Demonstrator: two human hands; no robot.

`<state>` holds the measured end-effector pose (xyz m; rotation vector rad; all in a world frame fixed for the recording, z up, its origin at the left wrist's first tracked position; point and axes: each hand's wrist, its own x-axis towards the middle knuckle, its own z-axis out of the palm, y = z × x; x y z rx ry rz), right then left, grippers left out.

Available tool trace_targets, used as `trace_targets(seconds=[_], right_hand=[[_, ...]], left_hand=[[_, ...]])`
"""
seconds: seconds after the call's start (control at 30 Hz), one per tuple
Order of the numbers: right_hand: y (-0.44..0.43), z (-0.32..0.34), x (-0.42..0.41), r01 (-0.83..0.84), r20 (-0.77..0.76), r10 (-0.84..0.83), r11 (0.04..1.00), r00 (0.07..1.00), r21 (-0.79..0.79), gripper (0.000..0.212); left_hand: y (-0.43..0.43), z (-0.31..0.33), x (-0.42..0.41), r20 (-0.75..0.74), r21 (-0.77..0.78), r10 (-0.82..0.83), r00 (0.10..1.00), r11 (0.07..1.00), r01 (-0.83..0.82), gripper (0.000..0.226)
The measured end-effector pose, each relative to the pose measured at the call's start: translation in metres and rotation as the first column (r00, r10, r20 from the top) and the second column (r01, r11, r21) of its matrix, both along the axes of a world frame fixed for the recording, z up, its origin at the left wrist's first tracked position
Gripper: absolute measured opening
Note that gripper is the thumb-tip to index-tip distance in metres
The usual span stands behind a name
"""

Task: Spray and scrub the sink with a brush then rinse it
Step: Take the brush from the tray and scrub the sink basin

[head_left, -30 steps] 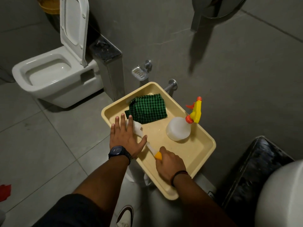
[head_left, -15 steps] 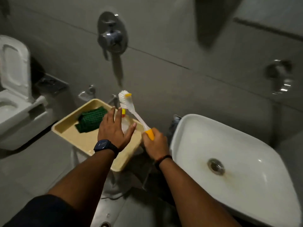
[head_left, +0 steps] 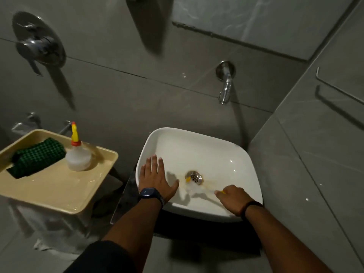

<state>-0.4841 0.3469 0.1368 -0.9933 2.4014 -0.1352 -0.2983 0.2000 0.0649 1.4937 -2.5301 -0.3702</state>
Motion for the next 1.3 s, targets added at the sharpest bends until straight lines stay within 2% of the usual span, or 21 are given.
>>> trace_targets(seconds=[0.13,0.2,0.27,0.33,0.43,0.47,0.53,0.63,0.73,0.77,0.87,0.93,1.03,1.07,1.13,1.23,1.3], right_hand=[[-0.029,-0.012,0.017,0.017,0.198,-0.013,1.0,0.98,-0.02,0.037],[-0.057,-0.021,0.024,-0.012,0.142,0.018,0.999,0.99,-0.043,0.04],[-0.079,-0.027,0.019,0.012,0.006,-0.011,0.999,1.0,-0.037,0.051],[-0.086,-0.025,0.007,0.034,-0.112,-0.031,0.999,0.993,0.017,0.05],[-0.068,-0.009,-0.019,0.169,-0.157,-0.156,0.983,0.975,0.07,0.051],[-0.057,-0.004,-0.025,0.208,-0.121,-0.197,0.975,0.973,0.084,0.051],[-0.041,0.012,-0.023,0.234,0.043,-0.244,0.958,0.969,0.163,0.043],[-0.031,0.024,-0.008,0.188,0.201,-0.247,0.943,0.948,0.274,0.034],[-0.037,0.015,0.0,0.207,0.259,-0.255,0.958,0.932,0.199,0.037],[-0.04,0.01,0.002,0.22,0.224,-0.249,0.965,0.942,0.144,0.039],[-0.053,-0.013,0.004,0.205,-0.049,-0.204,0.979,0.978,0.014,0.053],[-0.065,-0.024,0.012,0.201,-0.018,-0.202,0.978,0.979,-0.047,0.057],[-0.083,-0.033,0.04,0.079,0.155,-0.064,0.993,0.986,-0.089,0.061],[-0.085,-0.036,0.047,0.019,0.16,-0.006,0.996,0.987,-0.083,0.062],[-0.079,-0.037,0.044,-0.042,0.035,0.044,0.998,0.998,-0.054,0.06],[-0.048,-0.022,0.009,0.123,-0.15,-0.117,0.992,0.982,0.034,0.058],[-0.024,-0.008,-0.014,0.213,-0.153,-0.196,0.972,0.969,0.102,0.056]], left_hand=[[-0.004,-0.007,0.007,-0.01,-0.013,0.075,0.997,0.997,-0.075,0.089],[-0.005,-0.009,0.005,-0.011,-0.007,0.087,0.996,0.996,-0.087,0.091],[-0.006,-0.01,0.001,-0.01,-0.001,0.101,0.995,0.995,-0.101,0.095],[-0.009,-0.012,0.0,-0.014,-0.002,0.114,0.993,0.993,-0.114,0.097],[-0.011,-0.012,0.002,-0.017,0.003,0.111,0.994,0.994,-0.111,0.098],[-0.01,-0.012,0.003,-0.011,0.004,0.108,0.994,0.994,-0.108,0.098],[-0.009,-0.01,0.003,0.0,-0.001,0.106,0.994,0.994,-0.106,0.098],[-0.007,-0.009,0.004,-0.003,-0.009,0.108,0.994,0.994,-0.108,0.099],[-0.006,-0.01,0.003,-0.009,-0.015,0.108,0.994,0.994,-0.108,0.099],[-0.007,-0.011,0.002,-0.012,-0.018,0.109,0.994,0.994,-0.11,0.099],[-0.008,-0.013,0.001,-0.005,-0.01,0.114,0.994,0.993,-0.114,0.1],[-0.007,-0.014,0.001,-0.005,-0.01,0.115,0.993,0.993,-0.115,0.1],[-0.008,-0.013,0.002,0.018,-0.005,0.106,0.994,0.994,-0.106,0.101],[-0.008,-0.013,0.002,0.026,0.0,0.101,0.995,0.995,-0.102,0.102],[-0.009,-0.012,0.002,0.028,0.008,0.097,0.995,0.995,-0.098,0.102],[-0.008,-0.011,0.004,0.022,0.015,0.087,0.996,0.996,-0.088,0.101],[-0.008,-0.01,0.004,0.019,0.023,0.087,0.996,0.996,-0.088,0.102]])
